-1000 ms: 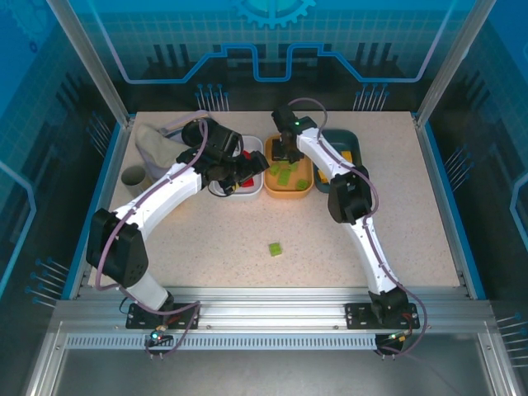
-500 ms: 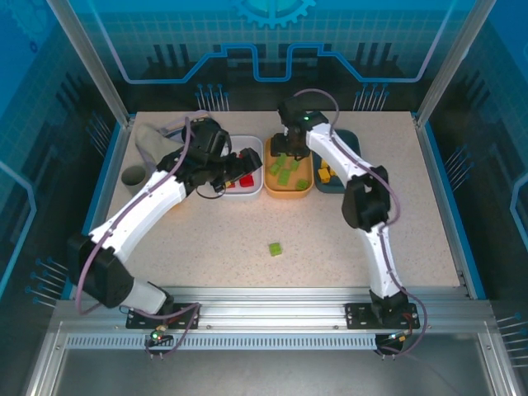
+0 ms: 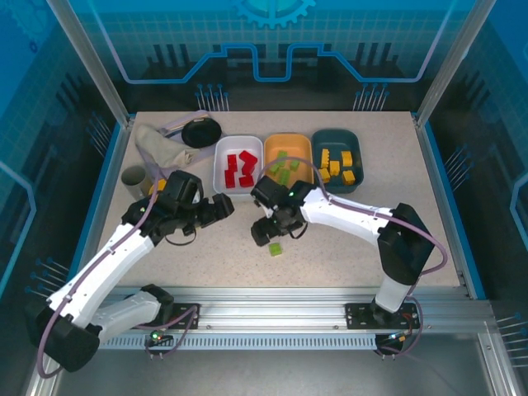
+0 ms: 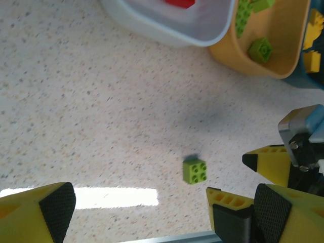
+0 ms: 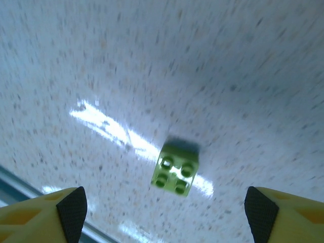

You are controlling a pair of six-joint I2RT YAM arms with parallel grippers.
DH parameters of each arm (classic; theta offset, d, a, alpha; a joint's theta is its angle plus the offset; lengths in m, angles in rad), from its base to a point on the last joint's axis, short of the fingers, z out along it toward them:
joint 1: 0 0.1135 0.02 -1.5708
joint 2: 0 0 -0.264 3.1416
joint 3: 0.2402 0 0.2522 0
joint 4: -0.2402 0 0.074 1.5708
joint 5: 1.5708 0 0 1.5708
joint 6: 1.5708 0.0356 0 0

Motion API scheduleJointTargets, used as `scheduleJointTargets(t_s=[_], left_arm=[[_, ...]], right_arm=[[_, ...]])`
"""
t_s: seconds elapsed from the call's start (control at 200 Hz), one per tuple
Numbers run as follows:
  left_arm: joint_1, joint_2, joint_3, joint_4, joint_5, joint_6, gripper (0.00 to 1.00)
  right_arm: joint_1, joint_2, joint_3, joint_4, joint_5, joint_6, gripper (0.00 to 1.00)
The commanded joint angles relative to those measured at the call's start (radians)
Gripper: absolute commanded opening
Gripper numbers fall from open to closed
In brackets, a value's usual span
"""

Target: Sort the legos into containers by color

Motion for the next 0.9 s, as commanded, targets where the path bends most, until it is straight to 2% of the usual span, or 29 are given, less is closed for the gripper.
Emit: scheduleJointTargets(t_s=[0.0, 0.165, 0.345, 0.73, 0.83, 0.895], left_arm=[[0.004, -0.045, -0.038, -0.042, -0.008, 0.024, 0.95], [0.003, -0.062, -0.062, -0.038, 0.008, 0.021, 0.95], [-0.006, -0.069, -0.066, -0.036, 0.013, 0.017, 0.95], [-0.013, -0.104, -0.084, -0.031, 0.008, -0.004, 0.95], [-0.016, -0.103, -0.084, -0.025, 0.005, -0.008, 0.94], [-0.018, -0.104, -0.079, -0.018, 0.005, -0.013, 0.94]], right_arm=[[0.018, 0.037, -0.028, 0.007, -0.088, 0.039, 0.85], [0.018, 0.087, -0.058, 0.032, -0.085, 0.09, 0.82], [0.018, 0.151, -0.03, 0.025, -0.059, 0.121, 0.74], [0.017, 0.206, -0.007, 0.001, 0.014, 0.145, 0.46], [0.017, 0.189, 0.002, -0.01, 0.037, 0.139, 0.37], [0.017, 0.16, 0.016, -0.025, 0.062, 0.129, 0.35]])
